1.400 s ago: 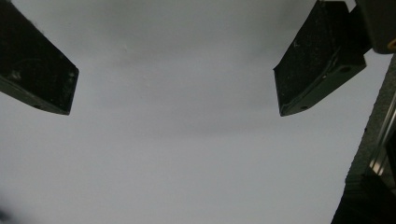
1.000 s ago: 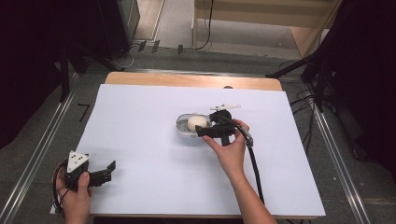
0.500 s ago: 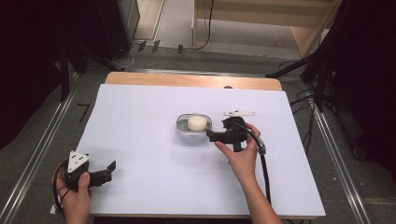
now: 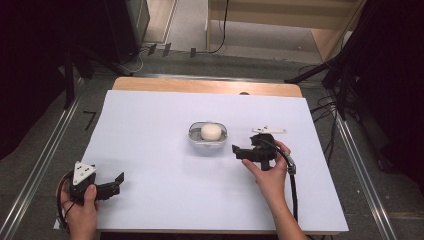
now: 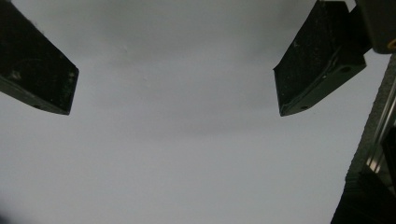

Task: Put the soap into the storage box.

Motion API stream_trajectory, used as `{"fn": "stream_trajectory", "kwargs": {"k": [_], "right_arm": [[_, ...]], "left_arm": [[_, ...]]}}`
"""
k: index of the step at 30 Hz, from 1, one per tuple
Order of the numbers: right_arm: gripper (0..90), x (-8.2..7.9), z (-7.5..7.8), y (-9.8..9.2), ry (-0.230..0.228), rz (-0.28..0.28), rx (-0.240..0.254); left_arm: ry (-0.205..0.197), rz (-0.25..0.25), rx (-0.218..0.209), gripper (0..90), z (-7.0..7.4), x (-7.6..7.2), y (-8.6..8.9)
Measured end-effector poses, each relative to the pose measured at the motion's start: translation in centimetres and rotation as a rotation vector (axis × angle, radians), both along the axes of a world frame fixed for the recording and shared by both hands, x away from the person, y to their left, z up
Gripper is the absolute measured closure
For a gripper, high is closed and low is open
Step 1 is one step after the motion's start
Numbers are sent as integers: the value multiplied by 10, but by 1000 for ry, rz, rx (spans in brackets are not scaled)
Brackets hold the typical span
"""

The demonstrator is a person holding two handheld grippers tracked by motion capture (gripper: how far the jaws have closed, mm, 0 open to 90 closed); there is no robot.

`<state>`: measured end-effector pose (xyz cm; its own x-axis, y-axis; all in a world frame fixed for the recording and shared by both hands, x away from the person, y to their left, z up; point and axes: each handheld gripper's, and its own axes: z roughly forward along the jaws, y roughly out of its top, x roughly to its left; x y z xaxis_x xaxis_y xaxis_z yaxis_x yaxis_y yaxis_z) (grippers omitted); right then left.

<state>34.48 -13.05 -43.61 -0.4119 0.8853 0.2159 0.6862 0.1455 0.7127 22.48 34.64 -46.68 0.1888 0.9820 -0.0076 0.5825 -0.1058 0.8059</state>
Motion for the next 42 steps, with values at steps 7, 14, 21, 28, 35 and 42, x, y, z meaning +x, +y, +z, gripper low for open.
{"fn": "stream_trajectory", "kwargs": {"k": [7,14,21,28,35,42], "right_arm": [[191,-7,-9,-14,7,-15,2],[207,-15,-14,-27,-12,-34,1],[200,-25,-21,-41,-19,-46,12],[170,-37,-31,-60,-36,-72,41],[154,-49,-36,-80,-56,-94,67],[137,-59,-39,-99,-50,-106,73]], "left_arm": [[-2,0,1,4,0,0,0],[-1,-2,2,4,0,0,0],[-1,0,3,4,0,0,-1],[-1,-3,6,4,0,0,-1],[0,-2,9,4,0,0,-1],[-1,-2,11,4,0,0,-1]]}}
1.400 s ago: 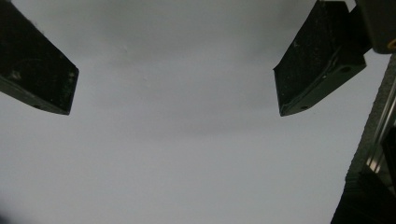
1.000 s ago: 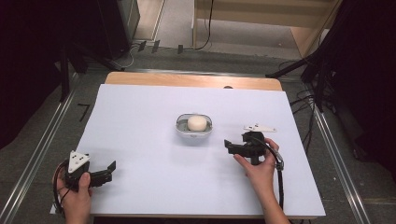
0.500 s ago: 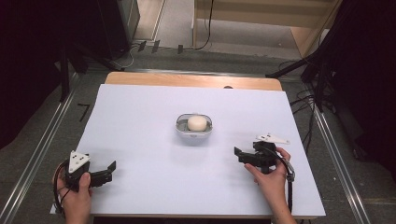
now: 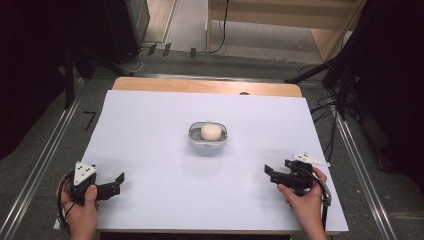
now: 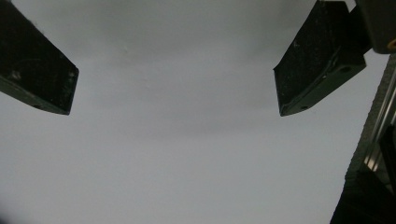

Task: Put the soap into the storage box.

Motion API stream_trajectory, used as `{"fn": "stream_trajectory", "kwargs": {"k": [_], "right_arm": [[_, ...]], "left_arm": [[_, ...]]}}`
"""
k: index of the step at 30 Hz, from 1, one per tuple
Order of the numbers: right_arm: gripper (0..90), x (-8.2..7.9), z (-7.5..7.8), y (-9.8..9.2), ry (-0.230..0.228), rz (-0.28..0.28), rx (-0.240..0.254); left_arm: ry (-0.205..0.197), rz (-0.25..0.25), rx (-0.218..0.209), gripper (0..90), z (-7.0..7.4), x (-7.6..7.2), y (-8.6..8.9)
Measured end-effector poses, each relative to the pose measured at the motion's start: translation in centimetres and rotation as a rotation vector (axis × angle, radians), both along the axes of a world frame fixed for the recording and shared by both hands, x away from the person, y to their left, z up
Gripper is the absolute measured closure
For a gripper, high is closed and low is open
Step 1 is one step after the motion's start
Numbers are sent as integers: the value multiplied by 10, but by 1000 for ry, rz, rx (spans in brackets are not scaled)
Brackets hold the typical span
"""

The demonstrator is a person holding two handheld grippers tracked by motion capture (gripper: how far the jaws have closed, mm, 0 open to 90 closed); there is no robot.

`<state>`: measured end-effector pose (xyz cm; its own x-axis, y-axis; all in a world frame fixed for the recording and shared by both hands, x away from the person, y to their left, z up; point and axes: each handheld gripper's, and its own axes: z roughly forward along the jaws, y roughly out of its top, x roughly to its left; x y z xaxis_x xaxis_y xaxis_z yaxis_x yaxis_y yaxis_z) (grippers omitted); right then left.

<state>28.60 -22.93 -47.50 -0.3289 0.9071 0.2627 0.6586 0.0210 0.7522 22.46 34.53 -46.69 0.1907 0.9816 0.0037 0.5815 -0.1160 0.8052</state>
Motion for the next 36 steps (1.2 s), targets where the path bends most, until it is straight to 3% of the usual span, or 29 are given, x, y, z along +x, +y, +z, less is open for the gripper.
{"fn": "stream_trajectory", "kwargs": {"k": [16,20,31,36], "right_arm": [[134,-24,-8,-49,16,-72,-12],[135,-28,-7,-63,41,-77,-15],[135,-43,-9,-100,27,-120,-23],[135,-51,-12,-115,34,-143,-5]], "left_arm": [[-1,-2,1,4,0,0,0],[-2,-1,2,4,0,0,0],[-4,-1,-1,4,0,0,0],[-3,-2,-2,4,0,0,0]]}}
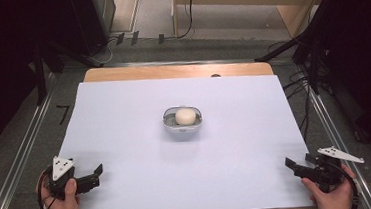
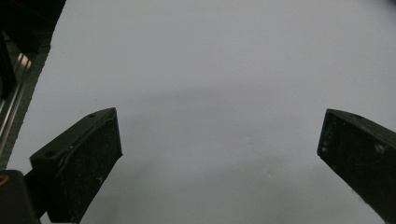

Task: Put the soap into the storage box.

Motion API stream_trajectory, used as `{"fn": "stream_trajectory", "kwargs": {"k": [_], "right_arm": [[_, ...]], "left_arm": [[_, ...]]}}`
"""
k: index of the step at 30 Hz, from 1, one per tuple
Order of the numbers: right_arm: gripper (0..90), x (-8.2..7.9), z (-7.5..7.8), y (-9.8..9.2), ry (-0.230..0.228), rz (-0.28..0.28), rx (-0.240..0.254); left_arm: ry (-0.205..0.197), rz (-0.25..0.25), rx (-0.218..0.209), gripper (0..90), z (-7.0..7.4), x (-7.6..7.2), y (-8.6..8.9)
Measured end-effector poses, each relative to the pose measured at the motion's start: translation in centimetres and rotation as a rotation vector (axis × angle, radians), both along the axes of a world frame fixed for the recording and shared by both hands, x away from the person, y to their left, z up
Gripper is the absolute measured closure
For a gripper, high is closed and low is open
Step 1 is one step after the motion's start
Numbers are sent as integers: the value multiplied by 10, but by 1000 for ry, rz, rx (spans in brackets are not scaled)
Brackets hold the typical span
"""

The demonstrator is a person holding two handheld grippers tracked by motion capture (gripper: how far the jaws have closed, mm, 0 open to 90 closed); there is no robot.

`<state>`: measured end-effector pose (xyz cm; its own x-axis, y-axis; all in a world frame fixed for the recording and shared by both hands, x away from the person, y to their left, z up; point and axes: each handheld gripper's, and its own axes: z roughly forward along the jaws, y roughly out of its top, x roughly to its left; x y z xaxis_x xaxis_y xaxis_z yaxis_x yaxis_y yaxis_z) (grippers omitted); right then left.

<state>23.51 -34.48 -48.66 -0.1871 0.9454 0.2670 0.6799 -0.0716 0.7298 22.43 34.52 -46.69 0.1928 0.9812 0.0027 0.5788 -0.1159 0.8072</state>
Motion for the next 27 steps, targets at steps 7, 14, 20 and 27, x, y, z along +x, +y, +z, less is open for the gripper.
{"fn": "stream_trajectory", "kwargs": {"k": [7,14,20,27], "right_arm": [[136,-9,-1,-12,-14,-13,2],[188,-12,-7,-15,-40,-46,21],[140,-13,-8,-15,-53,-65,18],[139,-15,-5,-11,-74,-63,-24]], "left_arm": [[-1,1,-7,4,0,0,1],[4,6,-28,4,0,0,3],[6,4,-24,4,0,0,3],[7,7,-21,4,0,1,2]]}}
